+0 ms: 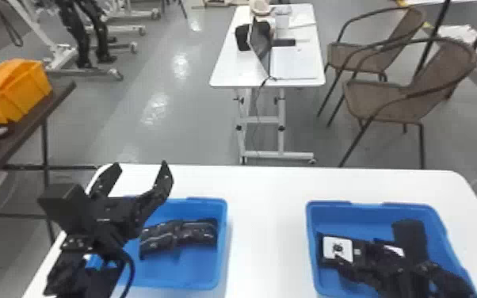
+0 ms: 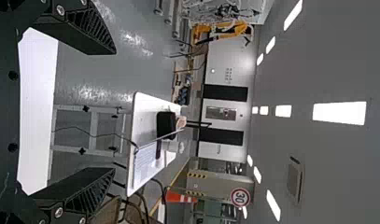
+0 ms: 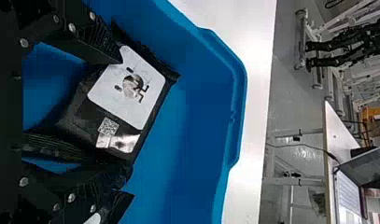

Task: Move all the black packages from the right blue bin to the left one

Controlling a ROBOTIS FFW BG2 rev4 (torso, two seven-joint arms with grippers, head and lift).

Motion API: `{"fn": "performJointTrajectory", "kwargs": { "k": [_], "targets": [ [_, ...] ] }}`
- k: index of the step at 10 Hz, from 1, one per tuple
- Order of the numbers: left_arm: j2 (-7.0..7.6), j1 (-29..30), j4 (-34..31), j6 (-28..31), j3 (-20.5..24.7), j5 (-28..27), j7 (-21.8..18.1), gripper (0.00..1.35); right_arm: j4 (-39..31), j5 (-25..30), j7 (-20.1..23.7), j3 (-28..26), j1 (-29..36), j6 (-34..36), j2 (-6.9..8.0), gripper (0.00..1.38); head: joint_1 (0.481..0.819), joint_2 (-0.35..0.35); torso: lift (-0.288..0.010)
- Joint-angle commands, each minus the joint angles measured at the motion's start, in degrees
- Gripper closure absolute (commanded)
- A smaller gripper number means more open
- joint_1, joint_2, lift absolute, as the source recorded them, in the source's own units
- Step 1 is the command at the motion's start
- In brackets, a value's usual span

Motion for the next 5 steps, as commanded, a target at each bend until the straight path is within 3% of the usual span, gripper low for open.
{"fn": "performJointTrajectory", "kwargs": {
  "k": [1, 2, 5],
  "targets": [
    [0.00, 0.0, 0.1, 0.0, 0.0, 0.0, 0.0, 0.13, 0.3, -0.7, 0.3, 0.3, -0.3, 0.0, -0.03, 0.99, 0.695, 0.118, -0.039],
    [-0.09, 0.1, 0.1, 0.0, 0.0, 0.0, 0.0, 0.13, -1.7, -2.0, -0.3, 0.2, 1.1, -0.4, 0.32, 1.12, 0.695, 0.122, -0.039],
    [-0.41, 0.3, 0.1, 0.0, 0.1, 0.0, 0.0, 0.13, -8.9, -4.8, -1.2, -1.1, 4.8, 2.1, 0.58, 1.13, 0.695, 0.128, -0.039]
  ]
}}
